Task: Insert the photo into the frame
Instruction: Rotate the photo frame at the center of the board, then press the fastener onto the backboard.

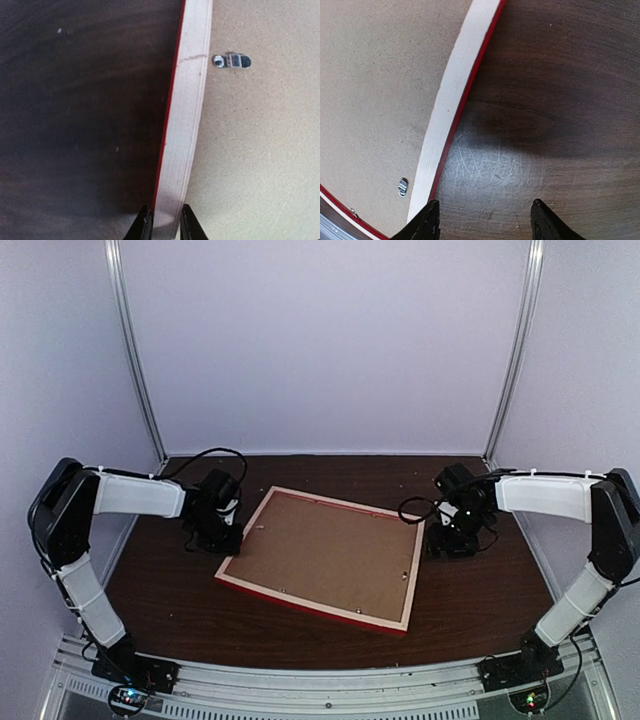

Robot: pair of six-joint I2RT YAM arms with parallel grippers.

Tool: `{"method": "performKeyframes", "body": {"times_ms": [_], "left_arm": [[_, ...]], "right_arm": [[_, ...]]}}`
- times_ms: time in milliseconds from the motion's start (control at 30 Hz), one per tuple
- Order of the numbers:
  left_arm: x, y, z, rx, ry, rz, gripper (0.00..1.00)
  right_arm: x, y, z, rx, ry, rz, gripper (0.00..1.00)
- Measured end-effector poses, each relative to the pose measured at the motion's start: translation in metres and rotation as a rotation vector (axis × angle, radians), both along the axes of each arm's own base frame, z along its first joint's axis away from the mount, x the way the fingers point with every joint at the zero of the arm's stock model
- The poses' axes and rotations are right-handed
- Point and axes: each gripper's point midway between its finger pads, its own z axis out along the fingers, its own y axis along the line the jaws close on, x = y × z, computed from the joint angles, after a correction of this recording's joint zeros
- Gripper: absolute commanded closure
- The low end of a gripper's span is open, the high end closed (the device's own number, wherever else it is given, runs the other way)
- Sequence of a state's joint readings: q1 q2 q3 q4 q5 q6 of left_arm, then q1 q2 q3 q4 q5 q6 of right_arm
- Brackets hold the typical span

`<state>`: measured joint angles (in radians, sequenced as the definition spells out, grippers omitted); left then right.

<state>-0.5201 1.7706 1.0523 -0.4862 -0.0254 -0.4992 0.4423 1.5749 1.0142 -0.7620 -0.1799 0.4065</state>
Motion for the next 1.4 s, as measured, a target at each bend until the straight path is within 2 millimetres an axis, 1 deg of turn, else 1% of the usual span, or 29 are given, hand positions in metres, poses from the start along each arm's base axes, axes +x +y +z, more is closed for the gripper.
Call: {"method": "performKeyframes", "body": {"times_ms": [200,267,400,500,633,733,800,933,1067,1133,1200,1300,1400], "left_arm": [[-0.057,0.000,-0.002,-0.001,0.026,0.026,0.74],[-0.076,-0.005,-0.001,-0.002,0.035,0.019,0.72],[-0.107,-0.020,-0.001,0.003,0.064,-0.012,0.71],[-0.123,-0.032,0.000,-0.002,0.076,-0.034,0.66],[-0.138,-0.041,0.008,-0.019,0.077,-0.052,0.55],[-0.140,-0.040,0.016,-0.030,0.064,-0.043,0.46],[-0.138,-0.036,0.020,-0.019,0.043,-0.031,0.39],[-0.133,-0.028,0.025,0.029,0.017,-0.028,0.28],[-0.120,-0.031,0.038,0.062,-0.030,-0.046,0.24],[-0.112,-0.034,0.044,0.074,-0.053,-0.057,0.17],[-0.106,-0.034,0.048,0.084,-0.067,-0.063,0.14],[-0.097,-0.028,0.050,0.102,-0.078,-0.060,0.12],[-0.086,-0.018,0.049,0.116,-0.071,-0.047,0.12]], "right_arm": [[0.011,0.007,-0.001,0.032,-0.030,-0.031,0.39],[0.013,0.009,-0.005,0.043,-0.028,-0.036,0.39],[0.016,0.014,-0.013,0.056,-0.014,-0.035,0.40],[0.017,0.016,-0.020,0.059,0.003,-0.033,0.43],[0.019,0.018,-0.025,0.059,0.009,-0.031,0.47],[0.020,0.018,-0.026,0.056,0.010,-0.028,0.52],[0.021,0.017,-0.028,0.048,0.010,-0.025,0.57],[0.022,0.015,-0.032,0.027,0.010,-0.020,0.65],[0.027,0.016,-0.033,0.021,0.006,-0.008,0.71],[0.029,0.017,-0.033,0.023,0.003,-0.007,0.74],[0.030,0.017,-0.032,0.024,-0.002,-0.003,0.77],[0.031,0.016,-0.032,0.017,-0.005,-0.001,0.82],[0.030,0.015,-0.032,0.009,-0.005,-0.002,0.88]]}}
